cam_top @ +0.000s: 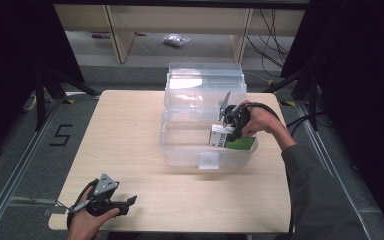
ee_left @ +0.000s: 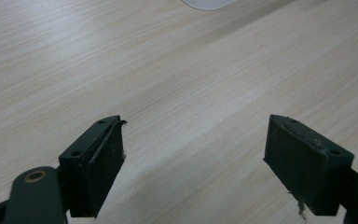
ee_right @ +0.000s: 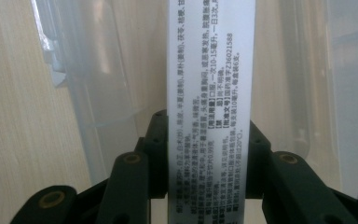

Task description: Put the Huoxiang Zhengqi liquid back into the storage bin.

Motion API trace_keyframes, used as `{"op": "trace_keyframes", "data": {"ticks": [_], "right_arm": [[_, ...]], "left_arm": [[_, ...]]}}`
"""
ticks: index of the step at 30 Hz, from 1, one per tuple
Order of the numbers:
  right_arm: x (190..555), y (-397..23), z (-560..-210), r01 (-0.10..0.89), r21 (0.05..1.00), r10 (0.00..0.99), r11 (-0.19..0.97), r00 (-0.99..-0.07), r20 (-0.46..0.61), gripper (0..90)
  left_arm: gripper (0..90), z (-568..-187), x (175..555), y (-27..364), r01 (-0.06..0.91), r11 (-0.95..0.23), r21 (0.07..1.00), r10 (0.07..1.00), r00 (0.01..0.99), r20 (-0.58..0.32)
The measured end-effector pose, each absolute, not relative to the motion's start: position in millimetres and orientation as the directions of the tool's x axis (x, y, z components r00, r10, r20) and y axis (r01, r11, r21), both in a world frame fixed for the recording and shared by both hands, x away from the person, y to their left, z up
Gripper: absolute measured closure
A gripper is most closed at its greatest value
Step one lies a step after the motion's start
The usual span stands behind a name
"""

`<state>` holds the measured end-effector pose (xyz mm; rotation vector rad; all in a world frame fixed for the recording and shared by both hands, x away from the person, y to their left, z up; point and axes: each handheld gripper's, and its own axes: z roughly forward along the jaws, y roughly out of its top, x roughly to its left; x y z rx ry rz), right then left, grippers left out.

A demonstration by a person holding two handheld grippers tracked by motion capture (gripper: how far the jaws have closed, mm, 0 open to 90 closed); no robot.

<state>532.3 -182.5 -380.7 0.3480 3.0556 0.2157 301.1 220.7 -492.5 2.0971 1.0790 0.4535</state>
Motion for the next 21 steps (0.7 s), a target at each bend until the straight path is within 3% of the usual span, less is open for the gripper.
{"op": "trace_keyframes", "data": {"ticks": [4,16,21], "right_arm": [[537,-185,-388,0.168,0.159,0.178,0.973,-0.983,-0.048,64.1],[541,-188,-405,0.154,0.154,0.160,0.976,-0.987,-0.031,63.7],[541,-189,-408,0.202,0.169,0.205,0.965,-0.979,0.000,63.0]], "left_arm": [[19.1,-494,301,220,0.559,-0.378,0.738,0.811,0.584,-0.027],[19.1,-494,302,220,0.560,-0.378,0.738,0.817,0.576,-0.018],[19.1,-493,302,221,0.557,-0.397,0.730,0.807,0.591,-0.012]]}}
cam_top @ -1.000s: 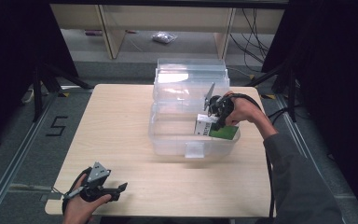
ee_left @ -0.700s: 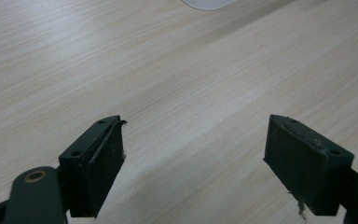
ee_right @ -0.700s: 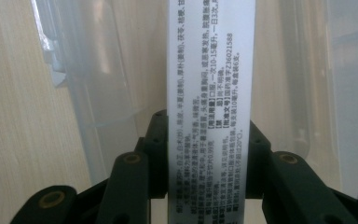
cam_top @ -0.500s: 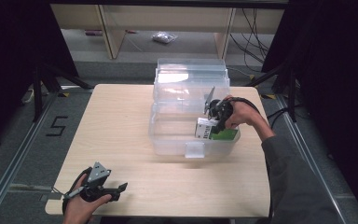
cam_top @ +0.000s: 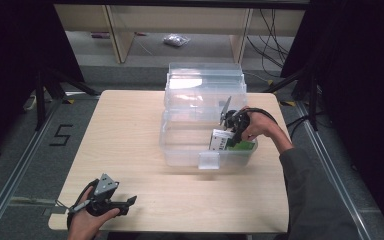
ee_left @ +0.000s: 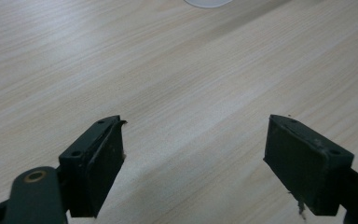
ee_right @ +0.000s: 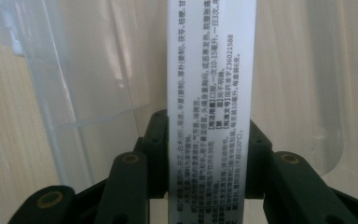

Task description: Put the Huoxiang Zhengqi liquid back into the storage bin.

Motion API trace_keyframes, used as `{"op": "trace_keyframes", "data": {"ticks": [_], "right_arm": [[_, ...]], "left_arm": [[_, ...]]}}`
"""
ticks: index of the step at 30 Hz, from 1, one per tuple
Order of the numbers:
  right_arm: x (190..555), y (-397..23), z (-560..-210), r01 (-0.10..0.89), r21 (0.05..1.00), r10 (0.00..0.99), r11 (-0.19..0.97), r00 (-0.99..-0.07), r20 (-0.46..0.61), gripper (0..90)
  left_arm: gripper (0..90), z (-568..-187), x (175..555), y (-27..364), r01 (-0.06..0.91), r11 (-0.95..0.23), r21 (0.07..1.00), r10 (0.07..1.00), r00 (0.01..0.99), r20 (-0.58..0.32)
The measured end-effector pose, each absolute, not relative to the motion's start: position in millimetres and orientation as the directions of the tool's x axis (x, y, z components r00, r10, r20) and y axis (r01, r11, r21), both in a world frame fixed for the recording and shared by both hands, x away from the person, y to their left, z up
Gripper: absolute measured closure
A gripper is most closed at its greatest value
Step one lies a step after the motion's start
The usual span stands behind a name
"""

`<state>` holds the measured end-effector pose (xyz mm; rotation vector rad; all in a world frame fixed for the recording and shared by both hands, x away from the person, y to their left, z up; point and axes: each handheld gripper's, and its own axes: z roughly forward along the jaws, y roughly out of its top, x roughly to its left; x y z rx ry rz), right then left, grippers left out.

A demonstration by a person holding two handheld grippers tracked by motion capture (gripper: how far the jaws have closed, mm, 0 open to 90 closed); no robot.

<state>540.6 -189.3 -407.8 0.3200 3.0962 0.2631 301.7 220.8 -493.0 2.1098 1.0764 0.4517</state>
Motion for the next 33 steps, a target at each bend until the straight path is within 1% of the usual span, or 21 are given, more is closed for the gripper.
{"op": "trace_keyframes", "data": {"ticks": [2,3,5,8,9,11,12,13,14,17,18,21,22,25,26,28,33], "right_arm": [[541,-189,-408,0.198,0.169,0.200,0.966,-0.980,0.003,62.1],[541,-189,-406,0.202,0.181,0.204,0.963,-0.979,0.008,61.8],[539,-190,-398,0.230,0.204,0.233,0.952,-0.972,0.008,61.4],[541,-194,-384,0.199,0.229,0.209,0.953,-0.978,-0.020,58.4],[539,-195,-380,0.232,0.241,0.246,0.942,-0.969,-0.030,57.2],[538,-197,-371,0.254,0.282,0.274,0.925,-0.961,-0.032,55.3],[537,-199,-368,0.271,0.296,0.294,0.916,-0.955,-0.034,54.5],[536,-200,-365,0.280,0.318,0.305,0.906,-0.952,-0.030,53.1],[535,-201,-363,0.304,0.337,0.330,0.891,-0.944,-0.020,51.6],[533,-203,-360,0.327,0.344,0.357,0.880,-0.934,-0.026,45.1],[531,-204,-359,0.339,0.345,0.371,0.875,-0.928,-0.029,44.3],[530,-205,-356,0.343,0.380,0.381,0.859,-0.924,-0.028,42.6],[528,-205,-355,0.364,0.376,0.403,0.852,-0.915,-0.026,41.8],[524,-205,-352,0.368,0.386,0.409,0.846,-0.912,-0.029,40.5],[524,-205,-352,0.356,0.400,0.404,0.845,-0.914,-0.042,39.9],[521,-205,-351,0.380,0.407,0.427,0.831,-0.904,-0.030,38.6],[518,-207,-351,0.402,0.437,0.459,0.805,-0.888,-0.030,38.0]], "left_arm": [[19.1,-493,302,221,0.556,-0.406,0.725,0.804,0.595,-0.006],[19.1,-494,302,219,0.557,-0.375,0.741,0.814,0.581,-0.024],[19.0,-494,302,220,0.558,-0.374,0.741,0.815,0.579,-0.025],[19.1,-494,301,219,0.559,-0.380,0.738,0.811,0.584,-0.025],[19.0,-494,301,219,0.557,-0.377,0.740,0.812,0.583,-0.025],[19.0,-492,300,220,0.556,-0.383,0.737,0.812,0.583,-0.017],[19.1,-492,301,221,0.553,-0.407,0.727,0.805,0.593,-0.001],[19.1,-493,301,219,0.554,-0.374,0.744,0.814,0.580,-0.022],[19.0,-494,301,219,0.556,-0.378,0.740,0.812,0.583,-0.023],[19.1,-493,301,219,0.560,-0.388,0.732,0.805,0.593,-0.027],[19.1,-494,301,219,0.554,-0.388,0.737,0.800,0.599,-0.028],[19.0,-494,301,218,0.554,-0.372,0.745,0.811,0.584,-0.028],[19.0,-494,300,218,0.553,-0.373,0.745,0.809,0.588,-0.031],[19.0,-494,301,219,0.558,-0.367,0.744,0.814,0.580,-0.033],[19.0,-493,301,220,0.558,-0.381,0.737,0.807,0.589,-0.029],[19.0,-493,301,220,0.557,-0.379,0.739,0.809,0.588,-0.029],[19.0,-493,301,221,0.565,-0.376,0.735,0.809,0.587,-0.037]]}}
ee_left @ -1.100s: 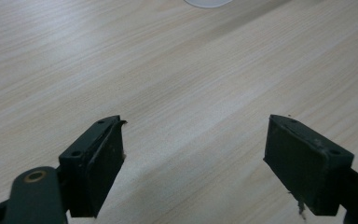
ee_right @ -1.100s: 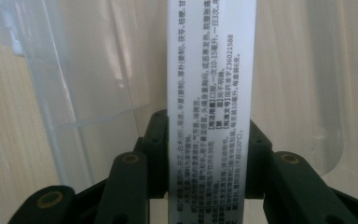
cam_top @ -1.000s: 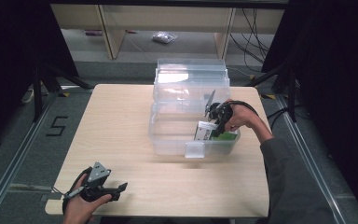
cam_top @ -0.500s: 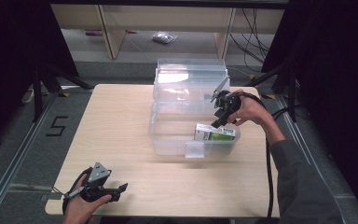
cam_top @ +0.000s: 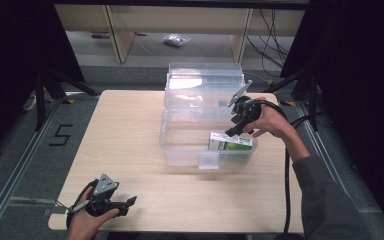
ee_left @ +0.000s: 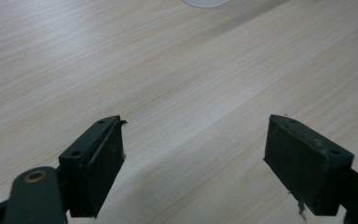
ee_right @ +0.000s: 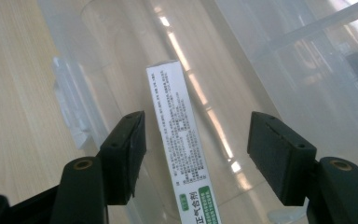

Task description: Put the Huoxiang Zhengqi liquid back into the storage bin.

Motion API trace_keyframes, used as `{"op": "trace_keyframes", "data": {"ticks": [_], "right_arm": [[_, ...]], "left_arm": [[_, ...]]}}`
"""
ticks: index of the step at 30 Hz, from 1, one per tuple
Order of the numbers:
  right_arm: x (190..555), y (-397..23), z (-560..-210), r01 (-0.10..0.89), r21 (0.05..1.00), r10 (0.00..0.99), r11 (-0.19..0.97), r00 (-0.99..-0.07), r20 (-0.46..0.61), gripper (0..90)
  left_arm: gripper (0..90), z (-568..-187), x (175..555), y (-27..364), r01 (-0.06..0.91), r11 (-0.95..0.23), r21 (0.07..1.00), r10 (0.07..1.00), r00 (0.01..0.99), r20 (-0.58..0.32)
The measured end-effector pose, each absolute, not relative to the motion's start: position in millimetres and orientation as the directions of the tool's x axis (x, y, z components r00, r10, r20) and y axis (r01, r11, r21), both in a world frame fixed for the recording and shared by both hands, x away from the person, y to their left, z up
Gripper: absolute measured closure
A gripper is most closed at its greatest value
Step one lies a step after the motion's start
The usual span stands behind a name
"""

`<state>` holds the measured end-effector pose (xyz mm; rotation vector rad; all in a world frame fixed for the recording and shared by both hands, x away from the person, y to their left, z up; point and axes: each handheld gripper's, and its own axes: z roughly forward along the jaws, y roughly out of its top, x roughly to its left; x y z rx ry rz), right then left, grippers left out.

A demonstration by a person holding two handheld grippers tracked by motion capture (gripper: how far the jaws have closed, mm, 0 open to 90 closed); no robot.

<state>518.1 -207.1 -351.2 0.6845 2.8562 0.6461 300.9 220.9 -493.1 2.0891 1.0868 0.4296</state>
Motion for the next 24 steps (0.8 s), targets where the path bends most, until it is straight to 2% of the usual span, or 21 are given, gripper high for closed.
{"op": "trace_keyframes", "data": {"ticks": [4,6,17,18,23,24], "right_arm": [[517,-208,-350,0.405,0.481,0.487,0.778,-0.872,-0.053,37.1],[516,-209,-352,0.422,0.515,0.509,0.746,-0.860,-0.033,36.3],[500,-209,-355,0.460,0.566,0.578,0.684,-0.816,-0.036,32.1],[497,-208,-355,0.492,0.561,0.601,0.666,-0.800,-0.012,32.0],[492,-210,-356,0.465,0.602,0.606,0.649,-0.794,-0.040,30.5],[489,-210,-354,0.497,0.598,0.635,0.629,-0.772,-0.027,30.4]], "left_arm": [[19.0,-493,302,222,0.564,-0.380,0.733,0.808,0.588,-0.032],[19.0,-493,301,221,0.566,-0.379,0.733,0.809,0.587,-0.035],[19.1,-494,301,220,0.561,-0.364,0.743,0.810,0.584,-0.044],[19.0,-494,301,220,0.563,-0.359,0.744,0.813,0.580,-0.047],[19.0,-494,301,220,0.562,-0.358,0.746,0.814,0.579,-0.045],[19.0,-494,301,220,0.563,-0.360,0.744,0.813,0.581,-0.047]]}}
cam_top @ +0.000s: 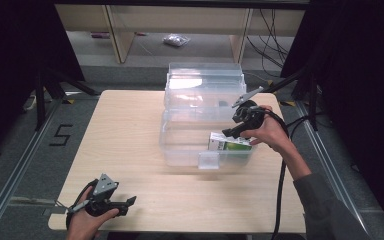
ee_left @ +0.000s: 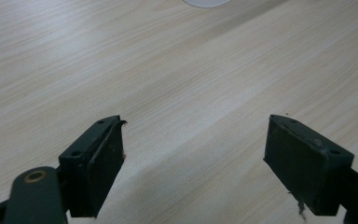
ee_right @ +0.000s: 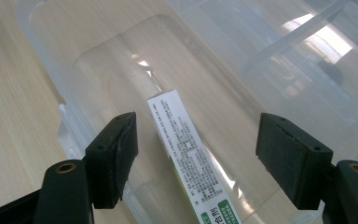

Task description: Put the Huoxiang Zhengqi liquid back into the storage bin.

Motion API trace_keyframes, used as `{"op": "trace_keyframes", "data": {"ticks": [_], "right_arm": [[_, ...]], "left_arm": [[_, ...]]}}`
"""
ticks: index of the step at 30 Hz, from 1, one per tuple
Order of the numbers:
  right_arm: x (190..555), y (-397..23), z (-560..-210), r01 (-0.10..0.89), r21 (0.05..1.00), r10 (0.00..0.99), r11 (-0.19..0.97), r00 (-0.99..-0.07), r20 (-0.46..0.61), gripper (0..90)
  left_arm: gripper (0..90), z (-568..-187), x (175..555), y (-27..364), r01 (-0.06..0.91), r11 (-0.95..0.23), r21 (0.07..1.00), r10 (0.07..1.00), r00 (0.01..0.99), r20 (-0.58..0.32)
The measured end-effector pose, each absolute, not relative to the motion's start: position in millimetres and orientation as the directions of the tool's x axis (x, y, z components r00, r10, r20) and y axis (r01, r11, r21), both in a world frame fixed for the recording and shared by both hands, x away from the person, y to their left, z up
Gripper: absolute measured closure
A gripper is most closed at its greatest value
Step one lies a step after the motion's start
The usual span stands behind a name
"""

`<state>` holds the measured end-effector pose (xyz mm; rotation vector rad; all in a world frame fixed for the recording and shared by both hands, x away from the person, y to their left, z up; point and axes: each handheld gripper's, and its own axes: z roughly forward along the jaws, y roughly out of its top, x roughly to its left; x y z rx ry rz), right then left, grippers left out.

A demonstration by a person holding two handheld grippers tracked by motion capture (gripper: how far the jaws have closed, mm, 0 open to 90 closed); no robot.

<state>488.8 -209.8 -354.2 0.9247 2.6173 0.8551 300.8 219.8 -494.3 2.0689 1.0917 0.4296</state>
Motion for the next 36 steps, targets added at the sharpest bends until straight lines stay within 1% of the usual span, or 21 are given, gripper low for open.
{"op": "trace_keyframes", "data": {"ticks": [1,3,5,6,7,9,10,11,12,15,16,17,18,21,25,26,28,29,30,31,36], "right_arm": [[489,-212,-353,0.466,0.616,0.614,0.635,-0.788,-0.036,30.7],[484,-211,-353,0.486,0.643,0.641,0.592,-0.767,-0.011,30.9],[483,-214,-352,0.457,0.662,0.630,0.594,-0.776,-0.029,30.9],[480,-214,-351,0.481,0.653,0.643,0.585,-0.766,-0.012,30.9],[479,-215,-351,0.468,0.660,0.637,0.588,-0.771,-0.021,30.9],[477,-215,-353,0.461,0.675,0.640,0.576,-0.768,-0.022,30.8],[476,-216,-351,0.467,0.666,0.638,0.582,-0.770,-0.017,30.8],[475,-216,-352,0.451,0.680,0.634,0.578,-0.773,-0.026,30.9],[472,-216,-351,0.465,0.680,0.638,0.567,-0.770,-0.005,30.8],[467,-216,-352,0.459,0.687,0.644,0.563,-0.765,-0.016,30.7],[465,-216,-351,0.478,0.671,0.638,0.566,-0.770,0.010,30.7],[465,-216,-354,0.446,0.689,0.624,0.571,-0.782,-0.011,30.7],[462,-216,-352,0.467,0.677,0.628,0.569,-0.778,0.008,30.7],[459,-218,-354,0.442,0.686,0.620,0.578,-0.784,-0.017,30.7],[456,-219,-357,0.474,0.689,0.633,0.549,-0.773,0.027,30.7],[456,-220,-357,0.454,0.695,0.628,0.558,-0.778,0.004,30.7],[455,-221,-357,0.466,0.686,0.626,0.559,-0.780,0.020,30.6],[455,-221,-358,0.466,0.687,0.627,0.557,-0.779,0.020,30.4],[455,-221,-359,0.453,0.697,0.620,0.556,-0.785,0.015,30.4],[453,-221,-359,0.478,0.687,0.631,0.547,-0.775,0.037,30.4],[449,-221,-362,0.469,0.708,0.626,0.528,-0.778,0.049,29.8]], "left_arm": [[19.0,-494,301,220,0.563,-0.359,0.744,0.812,0.581,-0.047],[19.0,-495,301,219,0.563,-0.351,0.748,0.814,0.578,-0.054],[19.0,-496,301,219,0.559,-0.344,0.754,0.817,0.575,-0.054],[19.0,-496,301,219,0.560,-0.346,0.752,0.816,0.575,-0.053],[19.0,-494,301,220,0.562,-0.361,0.744,0.812,0.582,-0.046],[19.0,-495,301,219,0.563,-0.345,0.751,0.816,0.575,-0.056],[19.0,-494,302,220,0.562,-0.360,0.745,0.817,0.575,-0.039],[19.0,-494,302,221,0.561,-0.368,0.741,0.814,0.579,-0.034],[19.0,-495,301,220,0.562,-0.360,0.745,0.817,0.576,-0.040],[19.0,-494,301,220,0.559,-0.361,0.746,0.812,0.582,-0.043],[19.0,-495,301,220,0.560,-0.356,0.749,0.813,0.580,-0.047],[19.0,-495,301,220,0.559,-0.356,0.749,0.813,0.580,-0.046],[19.0,-495,301,220,0.561,-0.357,0.747,0.814,0.579,-0.046],[19.0,-495,301,220,0.558,-0.357,0.749,0.813,0.580,-0.045],[19.0,-495,301,219,0.562,-0.347,0.750,0.816,0.575,-0.053],[19.0,-495,301,219,0.563,-0.347,0.750,0.817,0.574,-0.053],[19.0,-494,302,221,0.560,-0.369,0.742,0.816,0.577,-0.030],[19.0,-494,301,220,0.561,-0.358,0.747,0.814,0.580,-0.045],[19.0,-494,301,220,0.559,-0.357,0.748,0.813,0.580,-0.046],[19.0,-494,301,220,0.554,-0.360,0.751,0.811,0.583,-0.042],[19.0,-495,301,220,0.556,-0.356,0.751,0.814,0.580,-0.044]]}}
